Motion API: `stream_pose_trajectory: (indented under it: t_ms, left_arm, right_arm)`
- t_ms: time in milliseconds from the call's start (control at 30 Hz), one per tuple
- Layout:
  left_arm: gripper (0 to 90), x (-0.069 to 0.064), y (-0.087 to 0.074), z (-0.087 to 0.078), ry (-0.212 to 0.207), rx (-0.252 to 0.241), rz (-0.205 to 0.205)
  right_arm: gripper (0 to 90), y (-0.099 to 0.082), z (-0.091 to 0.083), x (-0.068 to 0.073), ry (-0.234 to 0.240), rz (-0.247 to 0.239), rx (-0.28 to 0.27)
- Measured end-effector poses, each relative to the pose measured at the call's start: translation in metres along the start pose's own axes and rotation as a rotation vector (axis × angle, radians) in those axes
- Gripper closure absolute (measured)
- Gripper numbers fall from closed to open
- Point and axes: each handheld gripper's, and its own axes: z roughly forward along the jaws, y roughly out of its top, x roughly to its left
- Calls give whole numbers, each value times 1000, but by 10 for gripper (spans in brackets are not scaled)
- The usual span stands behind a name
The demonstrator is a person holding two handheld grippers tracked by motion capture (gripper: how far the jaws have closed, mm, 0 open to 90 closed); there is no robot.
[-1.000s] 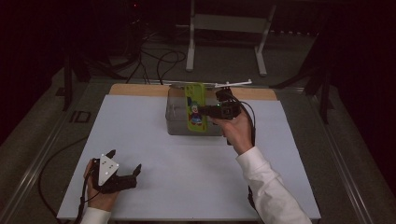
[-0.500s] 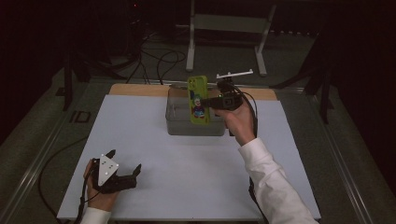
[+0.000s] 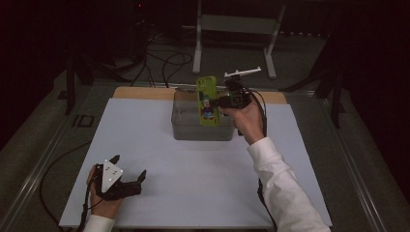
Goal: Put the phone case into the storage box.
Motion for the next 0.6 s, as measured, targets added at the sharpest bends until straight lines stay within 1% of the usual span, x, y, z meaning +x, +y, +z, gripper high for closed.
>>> stream_pose_trajectory:
  t_ms: [200, 367, 400, 600]
  left_arm:
    - [0, 0, 0, 0, 0, -1, 0]
    - [0, 0, 0, 0, 1, -1, 0]
    - [0, 0, 0, 0, 1, -1, -1]
    - [0, 0, 0, 0, 1, -1, 0]
  right_arm:
    - [779, 5, 1, -1, -18, 2, 10]
    - [779, 6, 2, -2, -19, 10, 11]
    - [779, 9, 4, -2, -33, 17, 20]
    - [778, 13, 7, -6, -54, 39, 33]
